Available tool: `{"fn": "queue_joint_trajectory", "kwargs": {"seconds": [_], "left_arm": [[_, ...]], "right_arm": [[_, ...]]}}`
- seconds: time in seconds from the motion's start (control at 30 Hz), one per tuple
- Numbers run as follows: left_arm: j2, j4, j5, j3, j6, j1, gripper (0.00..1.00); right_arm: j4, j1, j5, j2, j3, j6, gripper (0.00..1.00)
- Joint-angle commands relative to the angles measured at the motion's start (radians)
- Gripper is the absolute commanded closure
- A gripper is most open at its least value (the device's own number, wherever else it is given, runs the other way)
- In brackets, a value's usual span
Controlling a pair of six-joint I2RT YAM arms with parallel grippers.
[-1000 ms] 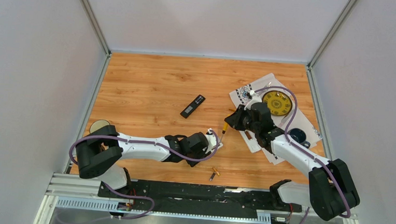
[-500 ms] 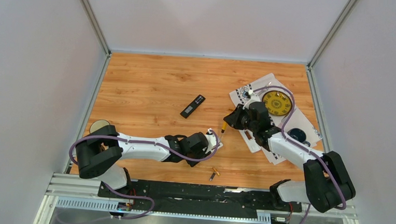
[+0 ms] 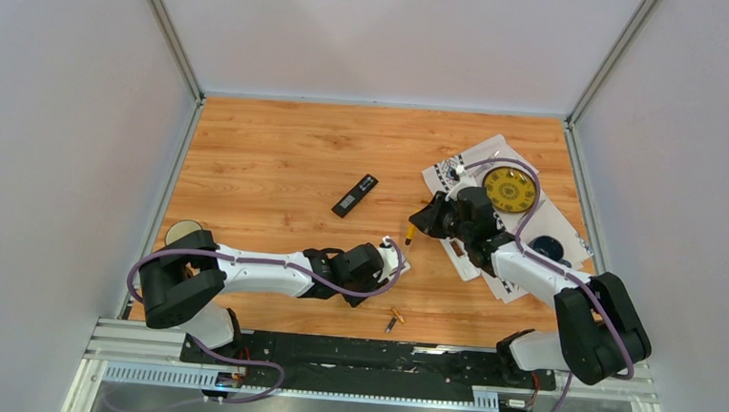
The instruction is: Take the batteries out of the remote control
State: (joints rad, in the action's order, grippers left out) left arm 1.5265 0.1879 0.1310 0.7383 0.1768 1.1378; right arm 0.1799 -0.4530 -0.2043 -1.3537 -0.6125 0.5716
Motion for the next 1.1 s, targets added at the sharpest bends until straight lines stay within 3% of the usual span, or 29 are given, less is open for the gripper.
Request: {"fn": "queue_joint_trajectory", "kwargs": {"seconds": [0.0,0.57,1.07], "left_arm": [[0.017,0.056,0.004,-0.030,-0.010,0.000,1.00],[0.024,0.056,0.001,-0.030,-0.008,0.000,1.00],[0.024,0.053,-0.004,-0.030,-0.007,0.002,1.00]], "right_arm": [[0.009,-0.006,0.002,0.022,0.017,-0.010,1.00],[-0.034,-0.006,0.025,0.097,-0.012,-0.021,1.00],[-0.005,-0.007,0.040,0.011,-0.015,-0.032,1.00]]}}
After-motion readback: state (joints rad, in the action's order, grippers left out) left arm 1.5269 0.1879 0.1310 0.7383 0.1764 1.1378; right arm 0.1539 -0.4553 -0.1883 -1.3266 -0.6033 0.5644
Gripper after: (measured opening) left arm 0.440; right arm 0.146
